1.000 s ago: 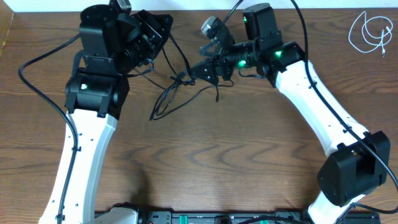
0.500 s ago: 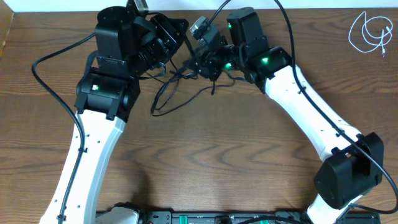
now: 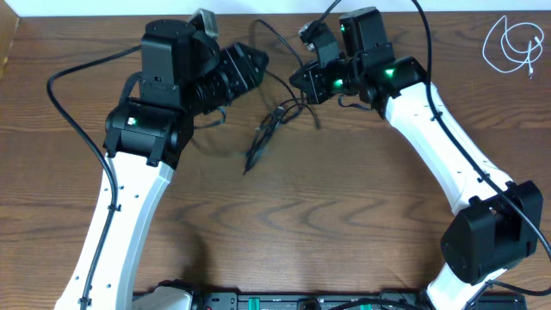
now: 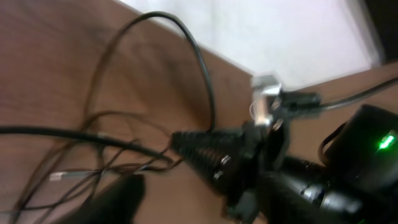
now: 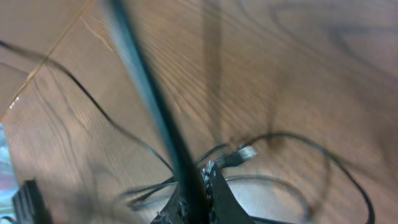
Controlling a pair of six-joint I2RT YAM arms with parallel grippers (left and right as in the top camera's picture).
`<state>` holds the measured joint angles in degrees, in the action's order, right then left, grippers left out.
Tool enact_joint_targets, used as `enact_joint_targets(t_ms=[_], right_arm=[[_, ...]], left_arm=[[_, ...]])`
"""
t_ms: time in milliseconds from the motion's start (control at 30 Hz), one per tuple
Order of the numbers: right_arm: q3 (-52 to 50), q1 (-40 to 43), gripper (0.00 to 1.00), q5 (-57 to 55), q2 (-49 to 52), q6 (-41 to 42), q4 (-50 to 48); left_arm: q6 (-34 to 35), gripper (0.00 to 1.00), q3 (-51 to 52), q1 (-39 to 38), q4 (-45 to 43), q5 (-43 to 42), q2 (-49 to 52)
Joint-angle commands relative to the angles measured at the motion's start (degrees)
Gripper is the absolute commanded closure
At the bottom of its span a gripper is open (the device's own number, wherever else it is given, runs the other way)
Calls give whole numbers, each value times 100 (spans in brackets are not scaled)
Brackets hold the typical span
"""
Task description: Untangle cables
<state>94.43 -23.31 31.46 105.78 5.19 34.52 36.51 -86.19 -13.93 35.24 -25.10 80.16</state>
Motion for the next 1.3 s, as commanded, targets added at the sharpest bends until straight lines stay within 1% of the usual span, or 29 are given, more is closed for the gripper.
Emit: enact_joint_targets(t_ms=[0,67,133,267,367,567,700,833,867,967,1100,1267], right_arm=[[28,50,99,31,11,522,70],[26,120,99,35,11,817,107],[26,164,99,39,11,1051,127],[28,195,99,9,11,1202,223],[26,227,99,-175,11,1268,356],[26,487,99,-234,11,1379,391],[26,610,99,-219,11,1386,459],[26,654,99,-264,11,1303,603],[26,667,99,-302,11,1298,647],[26,726,99,-487,11,1298,822],[26,846,99,-498,11,1268,1075],[26,894,99,-501,11,1141,1298]], left_arm=[[-1073,23,-92,-2,302,26,116],[-1327,21,-92,-2,522,22,234],[-1563,21,-92,-2,673,-72,372],[-2306,21,-92,-2,739,-798,654],[-2588,22,-92,-2,765,-1029,809],[-2905,22,-59,-144,1069,-1027,1198],[-2905,22,28,-345,1130,-1027,1558],[-2898,31,35,-592,949,-1023,2026],[-2887,34,33,-645,870,-1010,2140],[-2450,35,33,-761,579,-691,2459],[-1486,35,33,-802,74,-107,2793],[-745,34,35,-817,-695,-26,3097]])
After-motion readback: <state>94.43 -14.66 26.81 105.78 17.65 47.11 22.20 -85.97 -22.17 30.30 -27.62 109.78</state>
